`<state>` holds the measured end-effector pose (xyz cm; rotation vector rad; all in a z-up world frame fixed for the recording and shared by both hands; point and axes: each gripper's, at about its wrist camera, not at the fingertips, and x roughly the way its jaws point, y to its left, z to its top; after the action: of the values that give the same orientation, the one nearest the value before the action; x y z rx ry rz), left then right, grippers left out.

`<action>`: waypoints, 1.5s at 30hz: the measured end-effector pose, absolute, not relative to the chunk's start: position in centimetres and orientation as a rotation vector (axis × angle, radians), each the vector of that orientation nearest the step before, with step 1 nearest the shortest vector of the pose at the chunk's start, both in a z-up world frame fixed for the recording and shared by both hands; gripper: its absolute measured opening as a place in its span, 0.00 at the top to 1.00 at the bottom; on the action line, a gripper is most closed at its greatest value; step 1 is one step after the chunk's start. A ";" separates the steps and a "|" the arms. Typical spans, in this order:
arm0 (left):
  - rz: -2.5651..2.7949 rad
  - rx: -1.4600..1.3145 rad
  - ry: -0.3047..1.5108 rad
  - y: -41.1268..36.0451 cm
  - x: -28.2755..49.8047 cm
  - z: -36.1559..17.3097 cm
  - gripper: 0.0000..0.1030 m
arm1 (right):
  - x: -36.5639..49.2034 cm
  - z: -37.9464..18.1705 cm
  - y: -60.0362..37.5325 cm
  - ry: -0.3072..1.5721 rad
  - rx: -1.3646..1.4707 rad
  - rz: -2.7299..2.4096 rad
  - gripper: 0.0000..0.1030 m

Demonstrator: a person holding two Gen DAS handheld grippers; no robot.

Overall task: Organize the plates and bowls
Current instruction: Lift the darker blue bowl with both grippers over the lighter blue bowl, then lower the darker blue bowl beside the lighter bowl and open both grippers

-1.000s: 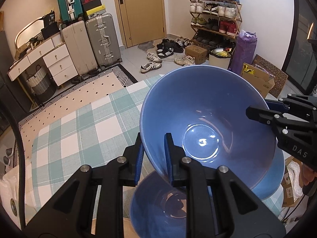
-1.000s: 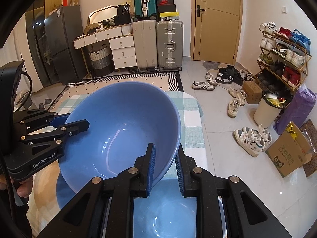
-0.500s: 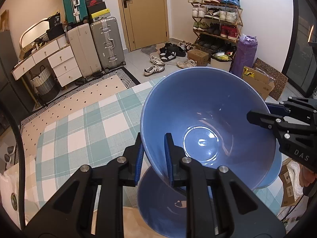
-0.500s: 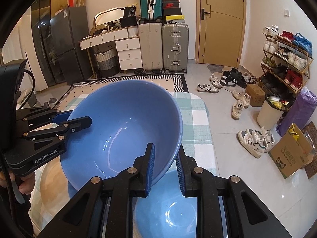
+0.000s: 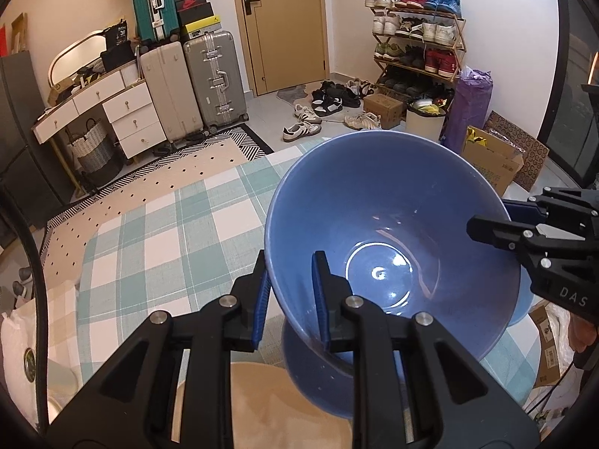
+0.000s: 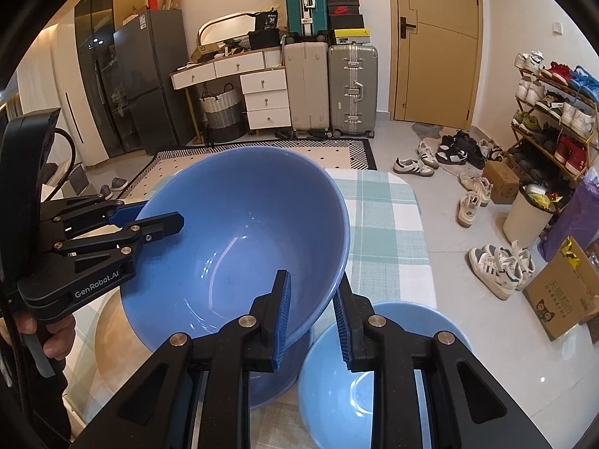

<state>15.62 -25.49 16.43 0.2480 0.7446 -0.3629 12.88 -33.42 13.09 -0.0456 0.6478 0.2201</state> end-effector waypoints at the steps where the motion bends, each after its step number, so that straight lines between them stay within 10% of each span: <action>1: -0.359 0.249 0.742 -25.3 15.4 16.4 0.83 | 12.8 13.1 -33.4 0.646 -0.042 0.223 0.78; 45: -0.310 0.191 0.850 -22.3 15.8 8.3 0.83 | 11.9 6.9 -30.4 0.755 -0.134 0.223 0.77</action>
<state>15.77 -22.35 8.32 0.1909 0.8498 -0.3099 11.95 -30.37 6.92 -0.1336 0.7552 0.2231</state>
